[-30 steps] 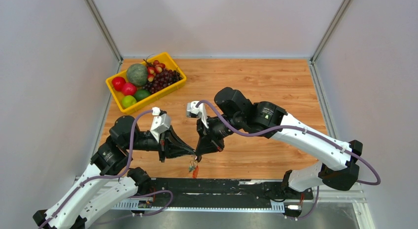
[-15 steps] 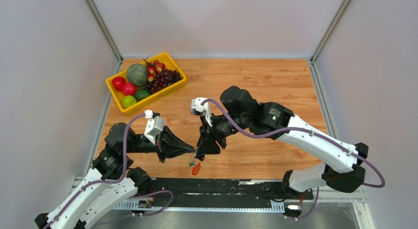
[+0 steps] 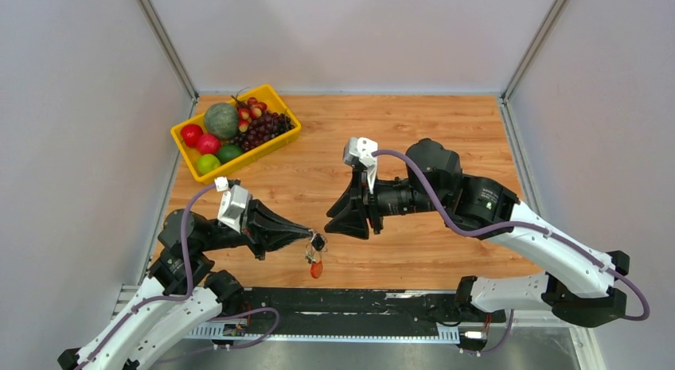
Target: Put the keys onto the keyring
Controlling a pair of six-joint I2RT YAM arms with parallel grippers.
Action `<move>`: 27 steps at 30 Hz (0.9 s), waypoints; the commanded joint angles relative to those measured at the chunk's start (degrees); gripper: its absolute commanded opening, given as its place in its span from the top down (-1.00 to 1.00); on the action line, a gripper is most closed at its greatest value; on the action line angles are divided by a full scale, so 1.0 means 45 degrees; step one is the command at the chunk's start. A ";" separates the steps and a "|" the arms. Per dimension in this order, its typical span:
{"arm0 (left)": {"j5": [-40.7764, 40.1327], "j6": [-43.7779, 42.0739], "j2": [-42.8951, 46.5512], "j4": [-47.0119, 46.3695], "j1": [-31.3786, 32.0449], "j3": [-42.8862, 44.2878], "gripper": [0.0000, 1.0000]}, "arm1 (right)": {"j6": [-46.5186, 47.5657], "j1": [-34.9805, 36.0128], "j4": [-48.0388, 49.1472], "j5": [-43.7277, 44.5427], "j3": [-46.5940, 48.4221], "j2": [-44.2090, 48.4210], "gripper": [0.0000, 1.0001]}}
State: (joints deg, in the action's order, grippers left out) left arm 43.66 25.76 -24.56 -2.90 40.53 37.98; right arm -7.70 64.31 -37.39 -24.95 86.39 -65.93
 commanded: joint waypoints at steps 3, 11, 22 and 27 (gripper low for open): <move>-0.1986 0.0589 0.0061 -0.0585 0.0035 0.0271 1.00 | -0.1158 0.0259 0.0830 0.1700 0.0021 -0.0310 0.23; -0.4214 0.0603 -0.0119 0.0496 0.0040 0.0540 1.00 | -0.1932 0.0489 0.0962 0.3749 0.0383 -0.0796 0.32; -0.5610 0.0575 -0.0474 0.1647 0.0035 0.0932 1.00 | -0.2126 0.0718 0.0810 0.5527 0.1078 -0.1682 0.35; -0.5776 0.0599 -0.0466 0.1698 0.0031 0.0960 1.00 | -0.2087 0.0773 0.0540 0.6226 0.1330 -0.2147 0.39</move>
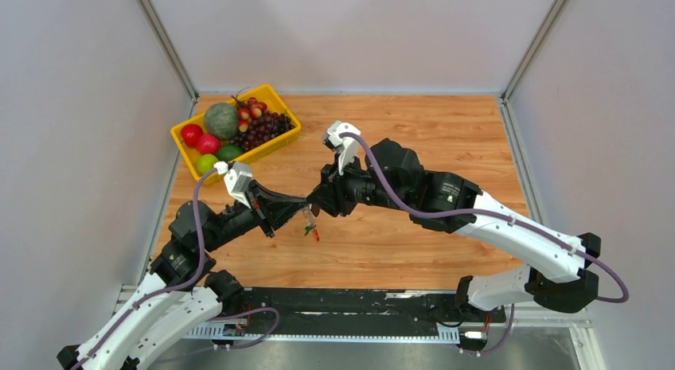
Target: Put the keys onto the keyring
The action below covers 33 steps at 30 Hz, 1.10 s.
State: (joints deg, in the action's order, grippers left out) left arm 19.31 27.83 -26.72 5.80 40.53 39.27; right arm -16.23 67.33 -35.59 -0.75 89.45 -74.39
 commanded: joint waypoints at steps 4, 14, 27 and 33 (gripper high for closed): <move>-0.0466 0.0141 0.0044 -0.0210 0.0035 0.0669 1.00 | -0.0117 0.0174 -0.0088 0.1362 0.0835 -0.0474 0.44; -0.0712 0.0116 0.0168 -0.0198 0.0035 0.0702 1.00 | -0.0085 0.0281 -0.0332 0.1485 0.0979 -0.0716 0.55; -0.1075 0.0150 0.0462 -0.0151 0.0035 0.0698 1.00 | -0.0012 0.0409 -0.0513 0.1535 0.0998 -0.0939 0.69; -0.0930 0.0251 0.0669 -0.0506 0.0035 0.0538 1.00 | 0.0064 0.0461 -0.0508 0.1620 0.1074 -0.0940 1.00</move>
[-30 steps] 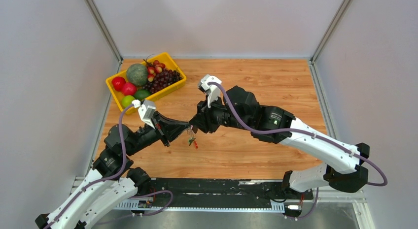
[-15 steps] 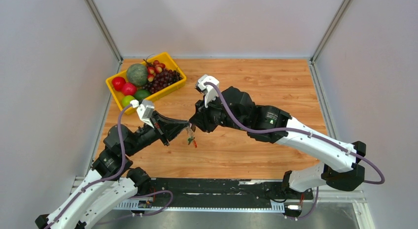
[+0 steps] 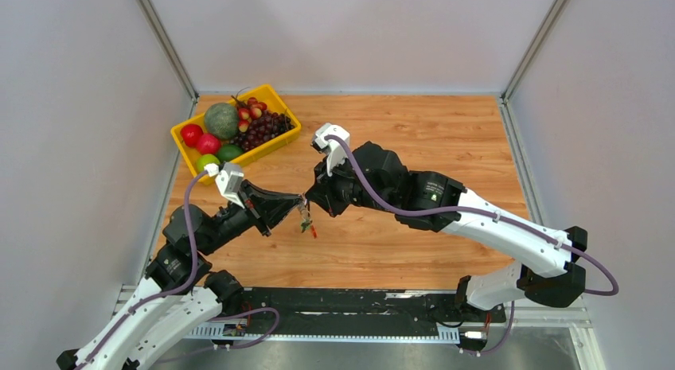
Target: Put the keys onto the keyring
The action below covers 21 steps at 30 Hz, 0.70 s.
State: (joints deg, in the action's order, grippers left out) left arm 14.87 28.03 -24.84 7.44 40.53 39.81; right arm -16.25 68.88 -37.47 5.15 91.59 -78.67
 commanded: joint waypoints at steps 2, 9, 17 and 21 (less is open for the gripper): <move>0.0186 0.0249 0.0318 -0.1129 0.0035 0.0311 1.00 | 0.0076 0.0144 -0.0101 0.0466 0.0531 0.0060 1.00; 0.0811 0.0417 0.0926 -0.2917 0.0035 -0.0508 1.00 | -0.0302 0.0142 0.0532 0.0828 -0.0448 0.0740 1.00; 0.1153 0.0361 0.1381 -0.4723 0.0035 -0.1003 1.00 | -0.0927 0.0130 0.1513 0.0392 -0.1694 0.1628 1.00; 0.1223 0.0377 0.1403 -0.5434 0.0037 -0.1185 1.00 | -0.1213 0.0123 0.1999 -0.0053 -0.2281 0.1962 1.00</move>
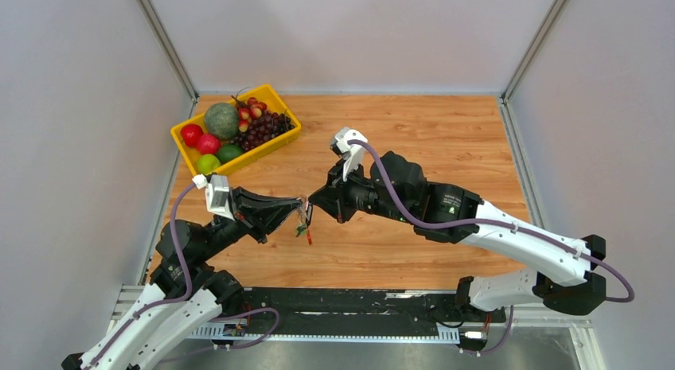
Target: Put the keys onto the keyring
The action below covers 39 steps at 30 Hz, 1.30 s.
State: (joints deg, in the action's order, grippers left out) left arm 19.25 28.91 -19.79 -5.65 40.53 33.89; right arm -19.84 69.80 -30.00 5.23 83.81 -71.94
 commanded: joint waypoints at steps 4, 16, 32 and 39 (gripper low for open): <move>0.0319 0.0257 0.0262 -0.3298 0.0036 -0.0039 1.00 | -0.0594 -0.0096 0.0762 -0.0597 -0.0990 0.0777 1.00; 0.1323 0.0945 -0.0075 -0.5333 0.0035 -0.0355 1.00 | -0.0324 -0.0371 0.1817 -0.3083 -0.1794 0.1236 1.00; 0.1778 0.1538 0.0035 -0.5853 0.0036 -0.0362 1.00 | 0.0753 -0.0403 0.1202 -0.3241 -0.0949 0.1761 0.17; 0.1410 0.2182 0.0326 -0.6212 0.0035 -0.0706 1.00 | 0.2114 -0.0393 0.0709 -0.3018 -0.0133 0.2059 0.09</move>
State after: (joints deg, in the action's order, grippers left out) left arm 27.03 35.97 -19.35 -28.73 40.53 31.11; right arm -15.09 68.05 -26.33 -9.43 78.85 -64.77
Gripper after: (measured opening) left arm 0.006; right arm 0.455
